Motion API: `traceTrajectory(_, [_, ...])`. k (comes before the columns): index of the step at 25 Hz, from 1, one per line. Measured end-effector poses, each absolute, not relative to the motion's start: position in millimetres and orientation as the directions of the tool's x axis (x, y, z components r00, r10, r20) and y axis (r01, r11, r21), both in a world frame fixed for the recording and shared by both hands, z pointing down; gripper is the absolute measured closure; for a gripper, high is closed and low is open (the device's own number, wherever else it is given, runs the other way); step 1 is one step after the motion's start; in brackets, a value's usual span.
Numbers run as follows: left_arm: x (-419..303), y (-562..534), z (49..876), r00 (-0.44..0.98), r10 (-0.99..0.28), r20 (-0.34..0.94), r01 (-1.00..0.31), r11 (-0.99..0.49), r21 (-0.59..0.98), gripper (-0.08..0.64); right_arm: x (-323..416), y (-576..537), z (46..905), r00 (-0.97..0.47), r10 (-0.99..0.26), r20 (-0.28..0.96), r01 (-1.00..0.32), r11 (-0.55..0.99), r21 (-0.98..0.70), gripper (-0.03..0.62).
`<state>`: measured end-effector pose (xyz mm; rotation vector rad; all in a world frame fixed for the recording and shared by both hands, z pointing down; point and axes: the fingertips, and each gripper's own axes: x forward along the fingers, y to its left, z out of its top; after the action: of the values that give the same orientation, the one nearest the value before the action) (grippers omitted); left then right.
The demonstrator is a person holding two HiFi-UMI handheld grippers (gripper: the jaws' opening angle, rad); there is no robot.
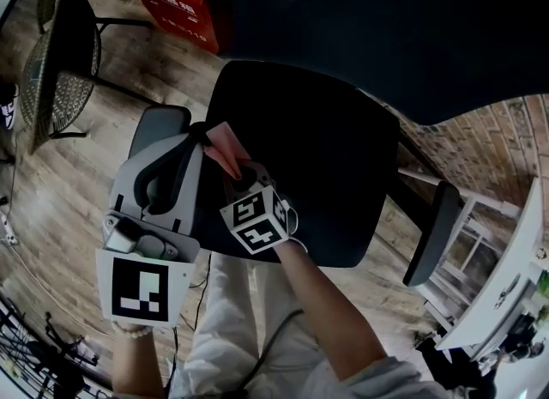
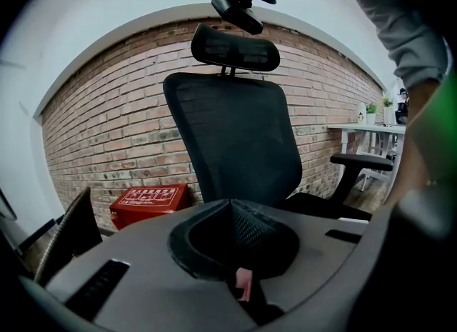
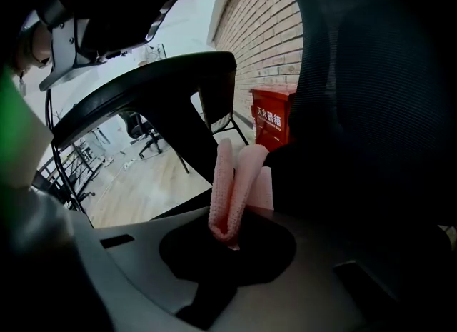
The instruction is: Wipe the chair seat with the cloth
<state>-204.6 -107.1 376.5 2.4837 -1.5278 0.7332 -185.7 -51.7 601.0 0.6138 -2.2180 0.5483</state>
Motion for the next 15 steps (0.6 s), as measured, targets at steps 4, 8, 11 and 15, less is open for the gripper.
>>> traceTrajectory(4, [-202.0,-107.1,377.7,0.374,-0.799,0.472,-0.866,-0.483,-0.132,0.541,-177.1,-49.6,603.6,-0.584,-0.259,0.770,-0.591,0.786,-0.184,0.538])
traceTrajectory(8, [-191.5,-106.3,379.6,0.387,-0.793,0.470,-0.860,-0.495,-0.127,0.541,-154.6,-45.7,608.7,-0.556,-0.271,0.786,-0.618,0.767,-0.172,0.538])
traceTrajectory(11, [-177.1,-106.1,380.3,0.405,-0.785,0.469,-0.847,-0.515,-0.130,0.541,-132.6,-44.0,611.2,-0.534,-0.287,0.795,-0.646,0.746,-0.164,0.538])
traceTrajectory(15, [-154.0,-106.4,380.9,0.437,-0.770,0.465,-0.828,-0.546,-0.127,0.541,-98.7,-39.7,614.3,-0.493,-0.311,0.813,-0.692,0.707,-0.149,0.538])
